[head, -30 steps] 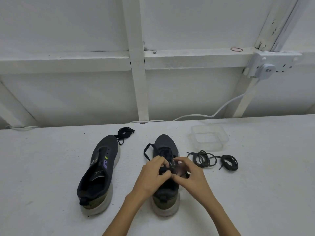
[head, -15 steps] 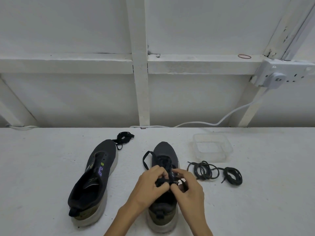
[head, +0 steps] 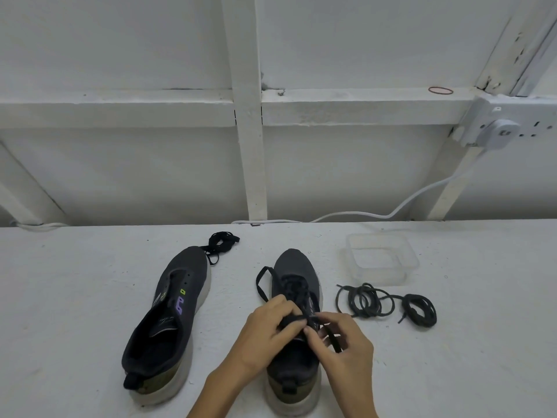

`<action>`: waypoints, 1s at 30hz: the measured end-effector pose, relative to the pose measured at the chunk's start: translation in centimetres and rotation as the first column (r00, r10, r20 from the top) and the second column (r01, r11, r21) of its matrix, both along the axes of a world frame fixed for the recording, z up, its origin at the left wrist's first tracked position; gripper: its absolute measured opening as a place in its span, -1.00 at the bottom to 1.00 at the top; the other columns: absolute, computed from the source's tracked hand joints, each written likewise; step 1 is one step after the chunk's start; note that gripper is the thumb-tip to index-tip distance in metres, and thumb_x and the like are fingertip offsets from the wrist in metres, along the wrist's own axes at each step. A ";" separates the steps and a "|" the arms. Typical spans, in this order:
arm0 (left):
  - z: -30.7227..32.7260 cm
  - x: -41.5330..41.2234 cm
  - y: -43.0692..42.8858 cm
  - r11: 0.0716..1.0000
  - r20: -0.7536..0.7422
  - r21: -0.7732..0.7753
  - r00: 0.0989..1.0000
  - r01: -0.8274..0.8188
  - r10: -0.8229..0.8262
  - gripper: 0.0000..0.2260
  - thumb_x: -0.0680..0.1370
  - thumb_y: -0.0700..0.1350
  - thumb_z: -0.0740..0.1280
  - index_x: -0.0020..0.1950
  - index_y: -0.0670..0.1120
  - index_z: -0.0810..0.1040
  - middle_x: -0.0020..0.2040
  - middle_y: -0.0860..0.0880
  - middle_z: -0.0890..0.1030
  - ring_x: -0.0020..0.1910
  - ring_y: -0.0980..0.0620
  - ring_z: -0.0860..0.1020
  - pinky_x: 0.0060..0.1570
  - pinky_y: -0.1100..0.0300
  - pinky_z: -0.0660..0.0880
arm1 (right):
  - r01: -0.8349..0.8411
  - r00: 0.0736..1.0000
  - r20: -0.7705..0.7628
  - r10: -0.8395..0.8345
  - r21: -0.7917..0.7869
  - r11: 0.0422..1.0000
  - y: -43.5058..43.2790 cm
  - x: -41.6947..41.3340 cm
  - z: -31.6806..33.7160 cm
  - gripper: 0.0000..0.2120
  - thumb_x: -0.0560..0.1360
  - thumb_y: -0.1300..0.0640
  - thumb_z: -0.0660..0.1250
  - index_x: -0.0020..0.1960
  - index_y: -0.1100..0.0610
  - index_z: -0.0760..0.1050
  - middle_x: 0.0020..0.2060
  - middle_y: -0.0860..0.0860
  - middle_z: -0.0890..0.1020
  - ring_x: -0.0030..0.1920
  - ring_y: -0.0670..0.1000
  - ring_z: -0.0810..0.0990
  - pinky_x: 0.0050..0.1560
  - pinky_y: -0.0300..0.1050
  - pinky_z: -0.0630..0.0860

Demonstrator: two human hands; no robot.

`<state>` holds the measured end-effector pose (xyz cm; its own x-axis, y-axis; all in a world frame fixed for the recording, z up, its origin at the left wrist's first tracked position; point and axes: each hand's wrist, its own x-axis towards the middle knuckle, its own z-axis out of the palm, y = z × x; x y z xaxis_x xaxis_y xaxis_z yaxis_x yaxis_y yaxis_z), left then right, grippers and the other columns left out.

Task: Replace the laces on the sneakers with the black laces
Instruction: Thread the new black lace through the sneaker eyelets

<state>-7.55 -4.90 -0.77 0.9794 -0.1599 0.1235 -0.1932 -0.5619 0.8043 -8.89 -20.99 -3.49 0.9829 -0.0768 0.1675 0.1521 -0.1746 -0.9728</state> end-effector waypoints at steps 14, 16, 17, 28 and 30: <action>0.0 -1.1 1.1 0.879 -0.224 -0.462 0.974 -0.121 0.016 -0.69 0.47 0.10 0.32 -0.08 -0.16 0.54 -0.15 -0.11 0.56 -0.13 0.02 0.54 -0.09 0.16 0.52 | 0.033 0.999 0.022 -0.031 -0.114 0.993 0.8 -0.4 1.2 -0.50 0.45 0.27 0.45 0.15 -0.30 0.53 -0.02 -0.17 0.59 -0.08 -0.04 0.62 -0.10 -0.15 0.59; 0.2 -1.1 1.0 0.884 -0.197 -0.453 0.980 -0.117 0.029 -0.73 0.51 0.06 0.35 -0.08 -0.15 0.57 -0.14 -0.15 0.58 -0.13 -0.01 0.57 -0.10 0.17 0.54 | -0.011 0.995 0.090 0.040 -0.296 0.955 0.9 -0.3 1.5 -0.49 0.47 0.21 0.43 0.23 -0.31 0.48 0.05 -0.22 0.52 -0.01 -0.09 0.59 -0.09 -0.25 0.55; 0.4 -1.1 0.9 0.887 -0.188 -0.450 0.982 -0.107 0.023 -0.79 0.55 0.00 0.36 -0.07 -0.15 0.57 -0.16 -0.10 0.60 -0.14 0.04 0.58 -0.13 0.22 0.53 | -0.030 0.991 0.109 0.073 -0.354 0.935 0.9 -0.1 1.7 -0.54 0.46 0.15 0.43 0.22 -0.31 0.49 0.08 -0.25 0.48 0.04 -0.11 0.56 -0.08 -0.32 0.52; 0.6 -2.0 3.2 0.871 -0.148 -0.437 0.973 -0.225 0.177 -0.88 0.54 -0.04 0.31 -0.12 0.06 0.64 -0.34 0.02 0.55 -0.40 0.19 0.39 -0.35 0.34 0.34 | -0.230 0.964 0.031 0.263 -0.398 0.888 1.3 2.8 2.7 -0.87 0.48 -0.05 0.22 -0.18 -0.07 0.50 -0.01 -0.23 0.48 0.12 -0.12 0.48 0.03 -0.34 0.40; 0.3 -2.4 3.5 0.872 -0.157 -0.423 0.967 -0.247 0.198 -0.87 0.56 -0.06 0.31 -0.09 0.10 0.64 -0.26 -0.03 0.62 -0.42 0.18 0.39 -0.38 0.30 0.33 | -0.246 0.964 -0.007 0.267 -0.403 0.881 1.4 2.8 2.8 -0.88 0.46 -0.04 0.27 -0.24 -0.09 0.50 0.00 -0.24 0.46 0.15 -0.15 0.45 0.01 -0.42 0.36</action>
